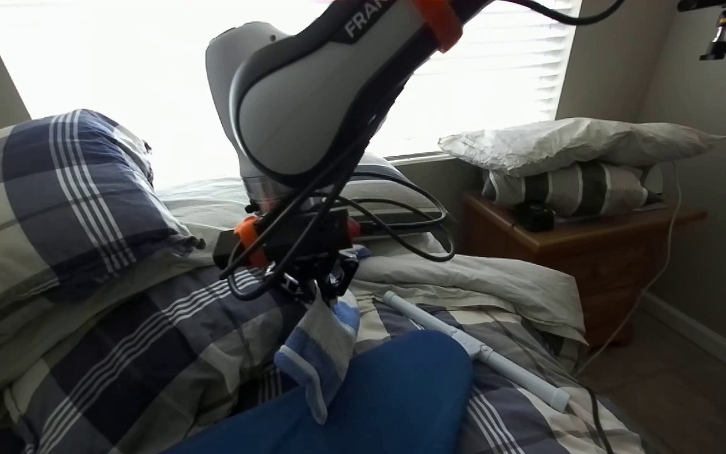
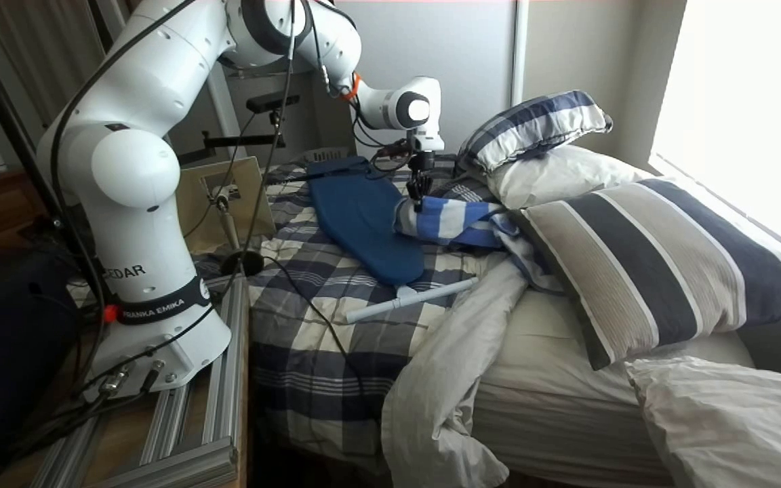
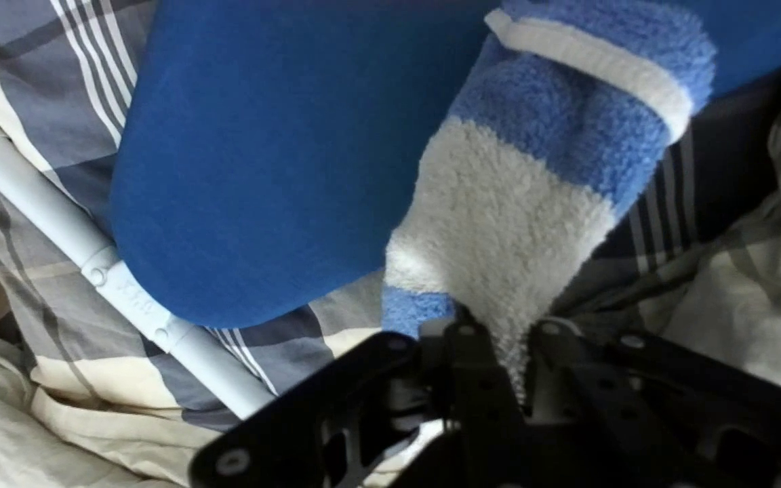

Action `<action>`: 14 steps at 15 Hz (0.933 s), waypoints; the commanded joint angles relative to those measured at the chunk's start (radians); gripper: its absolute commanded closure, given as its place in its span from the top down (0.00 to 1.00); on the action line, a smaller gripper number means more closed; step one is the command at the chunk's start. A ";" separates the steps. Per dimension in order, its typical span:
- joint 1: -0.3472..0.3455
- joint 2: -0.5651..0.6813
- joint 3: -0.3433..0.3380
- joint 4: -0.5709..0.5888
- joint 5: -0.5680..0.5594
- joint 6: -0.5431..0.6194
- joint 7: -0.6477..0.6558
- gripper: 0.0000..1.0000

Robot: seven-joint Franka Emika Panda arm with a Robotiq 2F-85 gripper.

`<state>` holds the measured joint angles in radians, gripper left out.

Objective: Pull out the towel on the bed

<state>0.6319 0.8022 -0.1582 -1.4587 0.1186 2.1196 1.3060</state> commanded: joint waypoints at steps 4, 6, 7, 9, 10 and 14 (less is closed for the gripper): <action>-0.085 -0.052 0.116 -0.074 -0.050 0.040 0.001 0.09; -0.086 -0.059 0.118 -0.082 -0.050 0.041 -0.001 0.09; -0.086 -0.059 0.119 -0.082 -0.050 0.041 -0.001 0.09; -0.086 -0.058 0.120 -0.081 -0.049 0.039 -0.001 0.09; -0.086 -0.059 0.121 -0.083 -0.049 0.041 -0.001 0.09; -0.077 -0.081 0.144 -0.109 -0.080 -0.058 0.003 0.02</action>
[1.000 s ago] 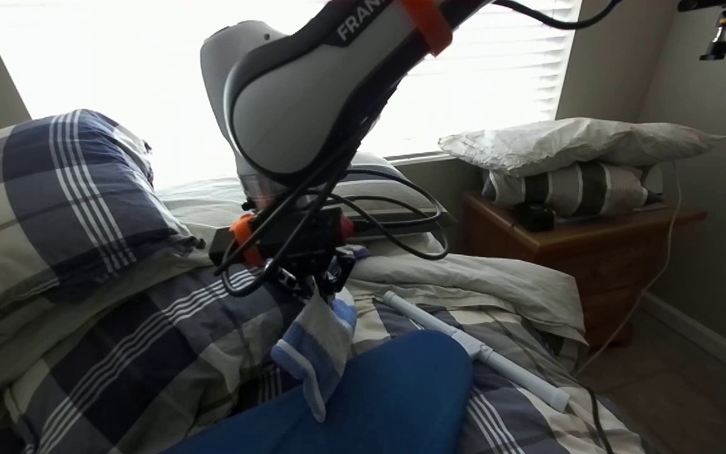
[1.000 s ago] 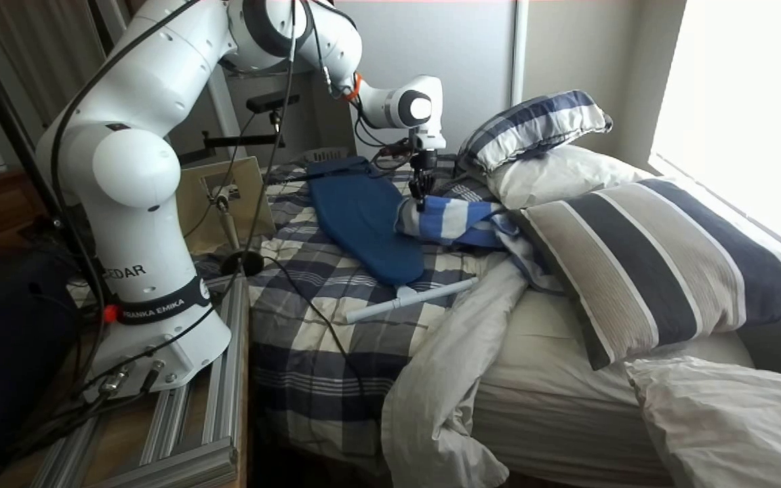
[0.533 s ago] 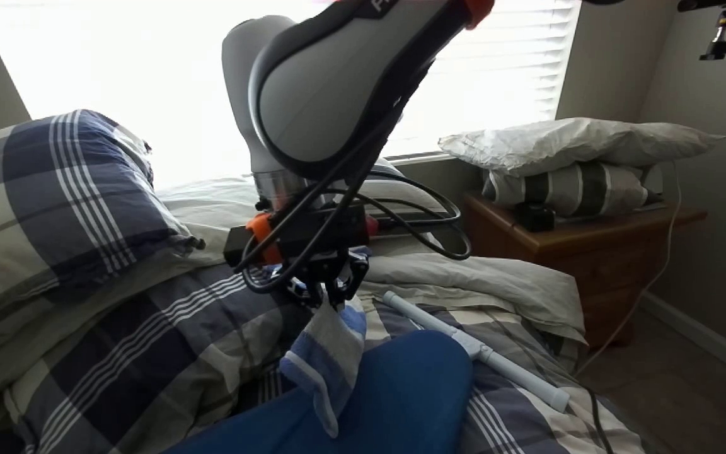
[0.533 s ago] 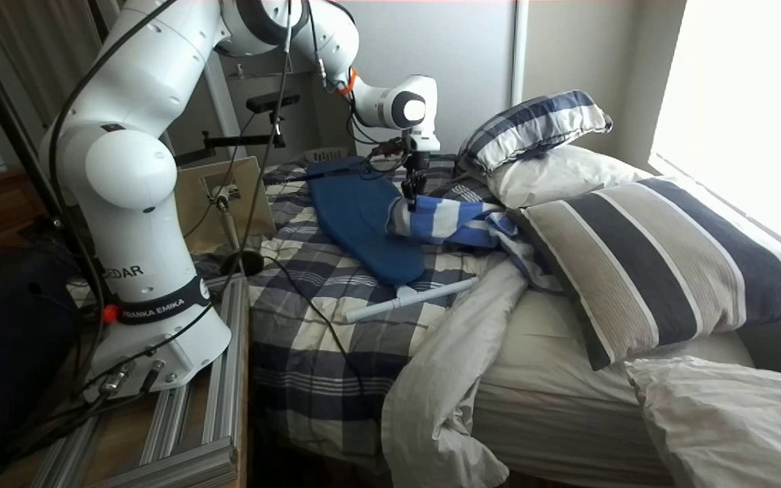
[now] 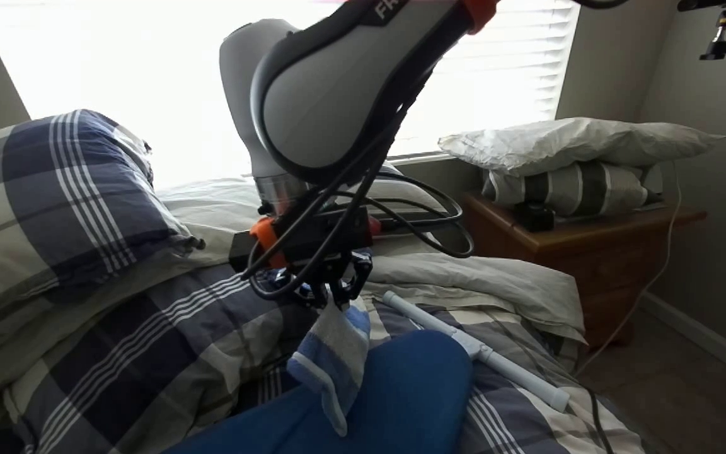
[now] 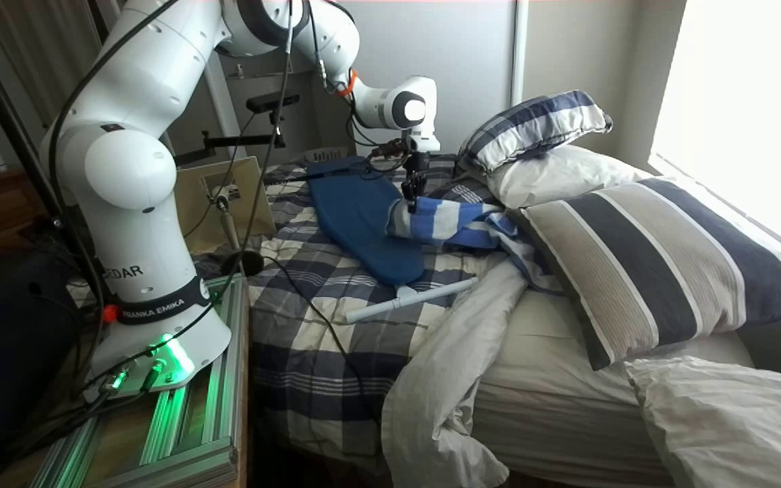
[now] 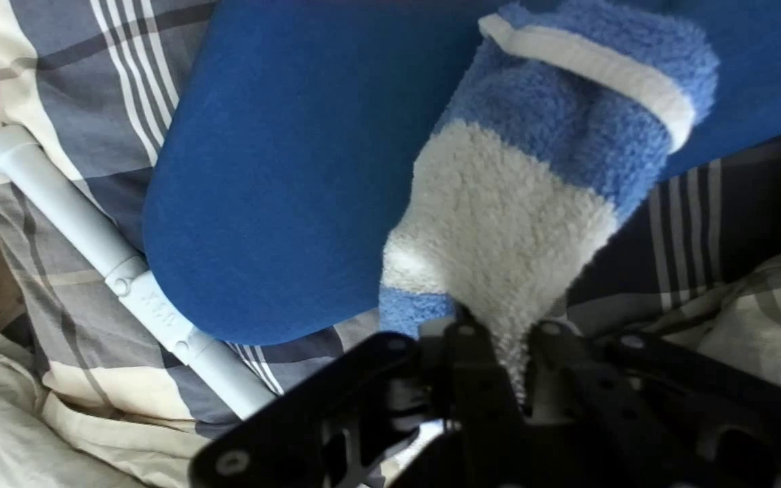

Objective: Pull out the towel on the bed

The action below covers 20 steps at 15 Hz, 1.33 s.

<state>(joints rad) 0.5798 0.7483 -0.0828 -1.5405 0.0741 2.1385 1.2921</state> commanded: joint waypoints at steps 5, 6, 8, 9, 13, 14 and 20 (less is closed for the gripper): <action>-0.008 -0.166 0.167 -0.202 -0.009 -0.135 0.082 0.02; 0.002 -0.192 0.180 -0.227 -0.011 -0.157 0.123 0.02; 0.018 -0.262 0.204 -0.304 -0.012 -0.153 0.217 0.02; 0.024 -0.299 0.215 -0.342 -0.011 -0.148 0.263 0.02; 0.010 -0.427 0.254 -0.459 -0.015 -0.143 0.346 0.02; 0.008 -0.440 0.253 -0.464 -0.033 -0.152 0.364 0.02; -0.003 -0.524 0.255 -0.493 -0.156 -0.241 0.515 0.02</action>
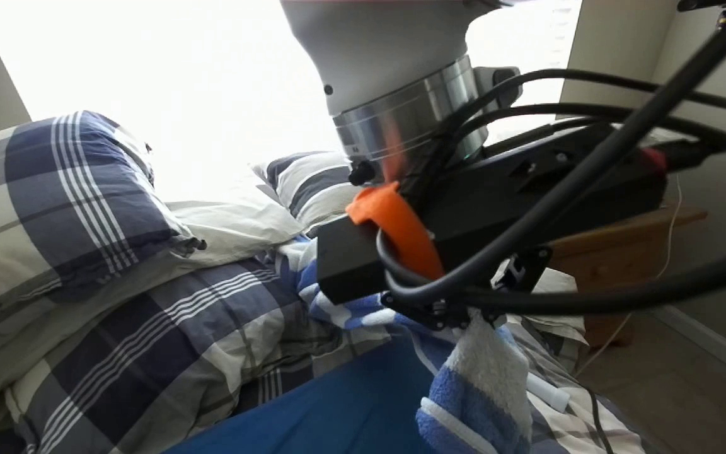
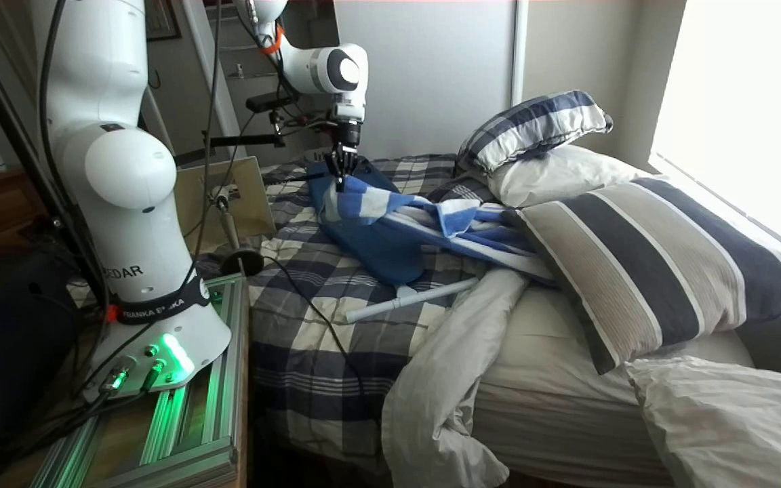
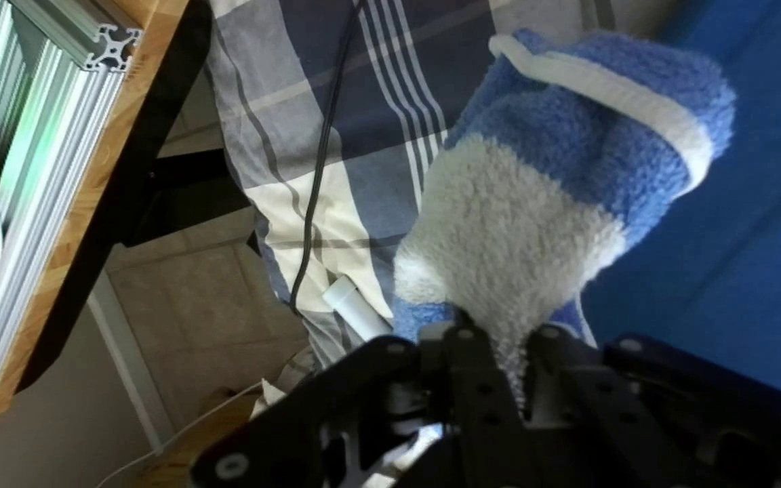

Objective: Pull out the towel on the bed

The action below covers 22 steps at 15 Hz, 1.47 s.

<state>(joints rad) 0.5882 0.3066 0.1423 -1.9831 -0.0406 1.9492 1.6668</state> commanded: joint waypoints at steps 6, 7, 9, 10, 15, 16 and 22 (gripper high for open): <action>-0.045 -0.219 0.052 -0.141 -0.108 -0.104 0.413 0.02; -0.057 -0.244 0.060 -0.154 -0.114 -0.119 0.452 0.02; -0.083 -0.286 0.082 -0.168 -0.128 -0.155 0.504 0.02; -0.098 -0.302 0.094 -0.169 -0.135 -0.171 0.518 0.02; -0.131 -0.336 0.169 -0.135 -0.142 -0.181 0.451 0.02; -0.126 -0.337 0.189 -0.124 -0.151 -0.181 0.442 0.02; -0.078 -0.296 0.318 -0.042 -0.238 -0.252 0.453 0.02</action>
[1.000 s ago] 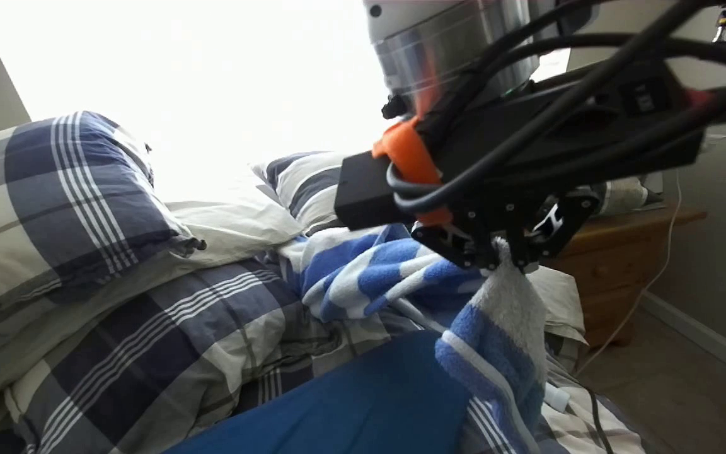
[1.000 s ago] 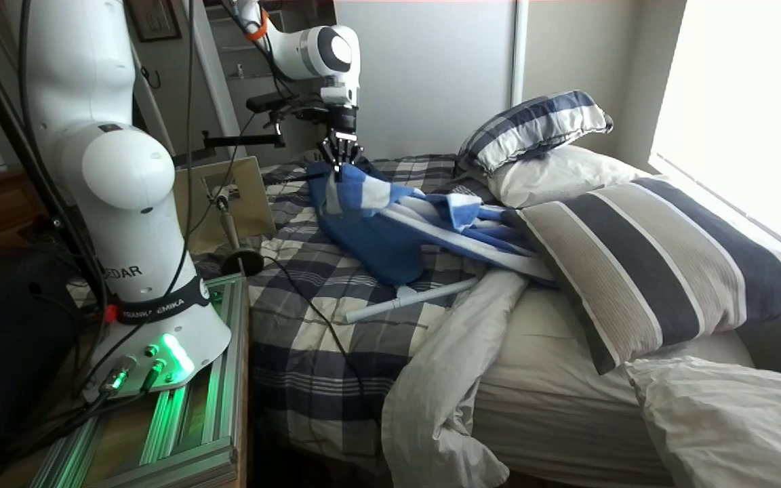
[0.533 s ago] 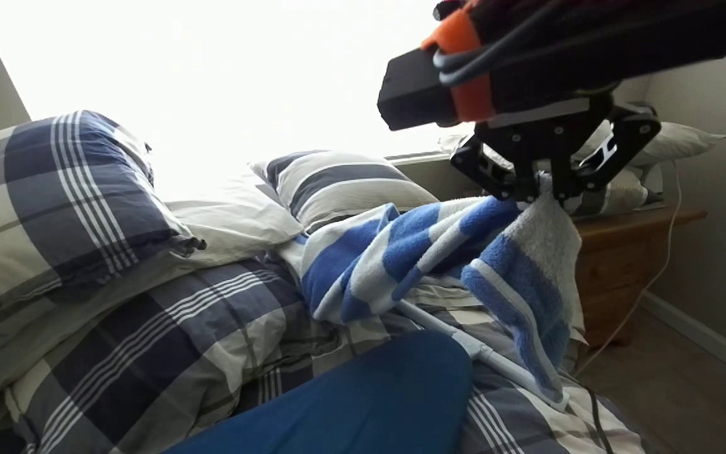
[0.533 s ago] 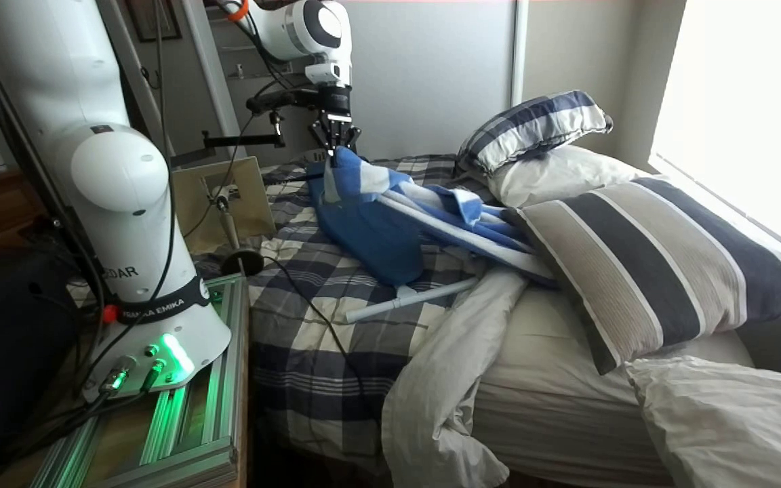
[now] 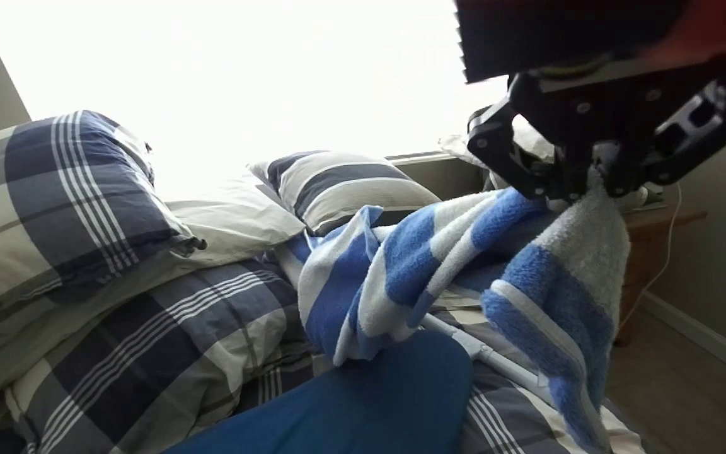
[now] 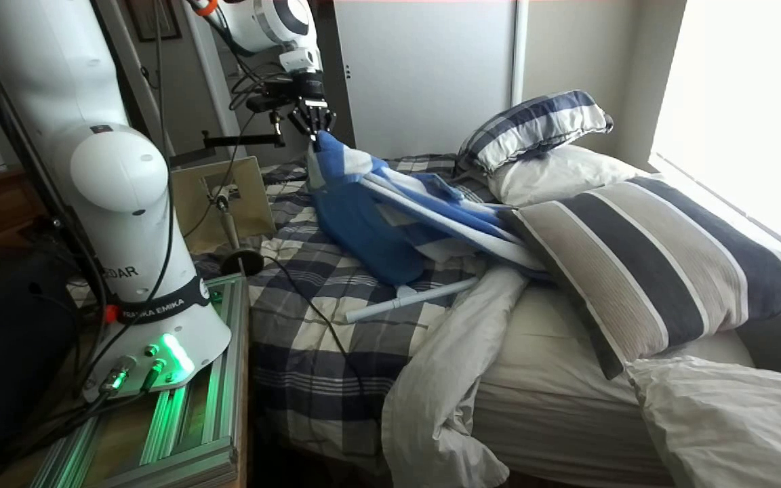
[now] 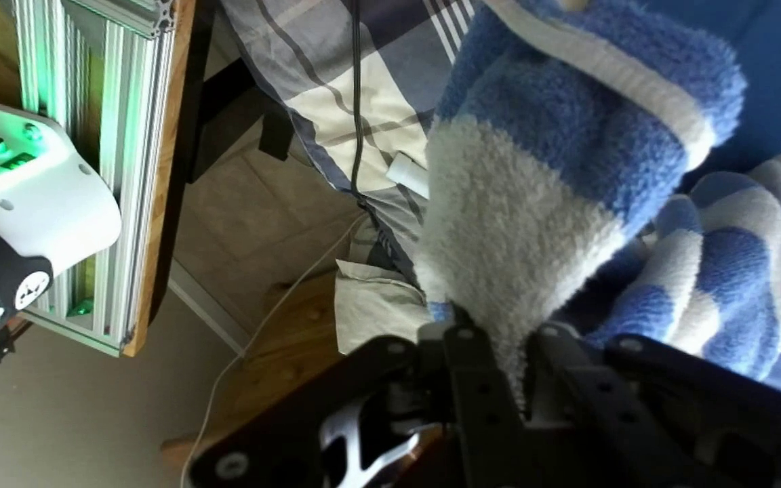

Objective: Pull out the towel on the bed

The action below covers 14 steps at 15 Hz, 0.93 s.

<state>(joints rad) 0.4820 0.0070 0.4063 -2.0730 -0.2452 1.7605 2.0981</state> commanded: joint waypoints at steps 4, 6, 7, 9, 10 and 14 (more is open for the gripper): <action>0.018 -0.033 0.068 0.020 -0.084 -0.133 0.116 0.02; 0.008 -0.045 0.062 0.012 -0.106 -0.186 0.191 0.02; 0.007 -0.045 0.063 0.014 -0.121 -0.196 0.197 0.02; 0.005 -0.063 0.066 0.006 -0.147 -0.203 0.237 0.02; 0.005 -0.076 0.067 0.000 -0.155 -0.208 0.265 0.02; 0.000 -0.154 0.074 -0.023 -0.150 -0.270 0.368 0.02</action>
<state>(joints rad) 0.4855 -0.0473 0.4605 -2.0595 -0.3900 1.5491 2.3631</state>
